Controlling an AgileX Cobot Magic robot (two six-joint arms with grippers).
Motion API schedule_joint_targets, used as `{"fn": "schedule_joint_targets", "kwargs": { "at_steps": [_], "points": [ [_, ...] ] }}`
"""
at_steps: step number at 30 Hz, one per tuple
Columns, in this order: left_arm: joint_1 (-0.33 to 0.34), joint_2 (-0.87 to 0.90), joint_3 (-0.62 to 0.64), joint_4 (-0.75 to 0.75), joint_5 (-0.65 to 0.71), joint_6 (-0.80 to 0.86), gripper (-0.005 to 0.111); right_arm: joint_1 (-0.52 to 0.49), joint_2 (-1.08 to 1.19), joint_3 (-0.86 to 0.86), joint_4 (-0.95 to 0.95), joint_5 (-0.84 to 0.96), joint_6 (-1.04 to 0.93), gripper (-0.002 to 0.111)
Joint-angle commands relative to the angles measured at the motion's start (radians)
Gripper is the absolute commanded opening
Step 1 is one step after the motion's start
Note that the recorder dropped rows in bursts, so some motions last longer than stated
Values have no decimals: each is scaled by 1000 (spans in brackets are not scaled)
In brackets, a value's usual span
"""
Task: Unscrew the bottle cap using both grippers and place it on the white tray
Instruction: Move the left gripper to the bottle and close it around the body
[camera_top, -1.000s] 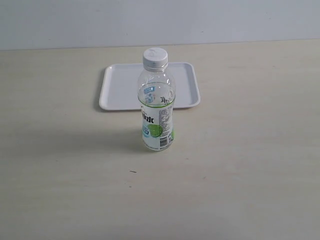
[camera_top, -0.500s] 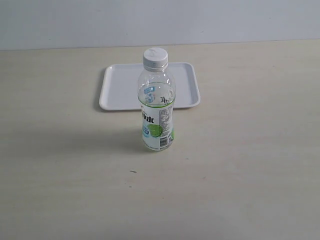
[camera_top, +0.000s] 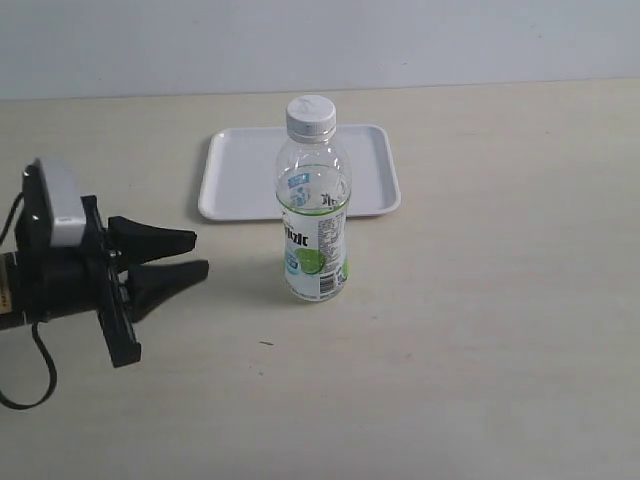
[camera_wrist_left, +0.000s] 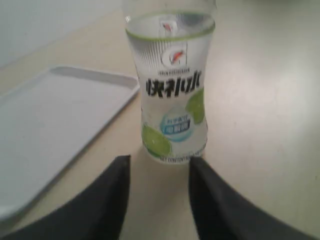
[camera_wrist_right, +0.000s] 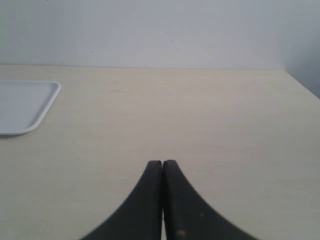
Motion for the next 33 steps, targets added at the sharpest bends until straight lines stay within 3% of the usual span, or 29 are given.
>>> {"fn": "schedule_joint_targets", "kwargs": {
  "at_steps": [1, 4, 6, 10, 16, 33],
  "points": [
    [-46, 130, -50, -30, -18, 117, 68, -5, -5, 5, -2, -5, 5, 0],
    [-90, 203, -101, -59, -18, 115, 88, -5, -5, 5, -2, -5, 5, 0],
    [-118, 238, -141, -97, -18, 104, 93, -5, -5, 5, -2, -5, 5, 0],
    [-171, 277, -210, -129, -18, 60, 93, -5, -5, 5, -2, -5, 5, 0],
    [-247, 314, -303, -216, -18, -136, 93, -5, -5, 5, -2, -5, 5, 0],
    [-409, 327, -441, -255, 77, -136, 93, -5, -5, 5, -2, -5, 5, 0]
  ]
}}
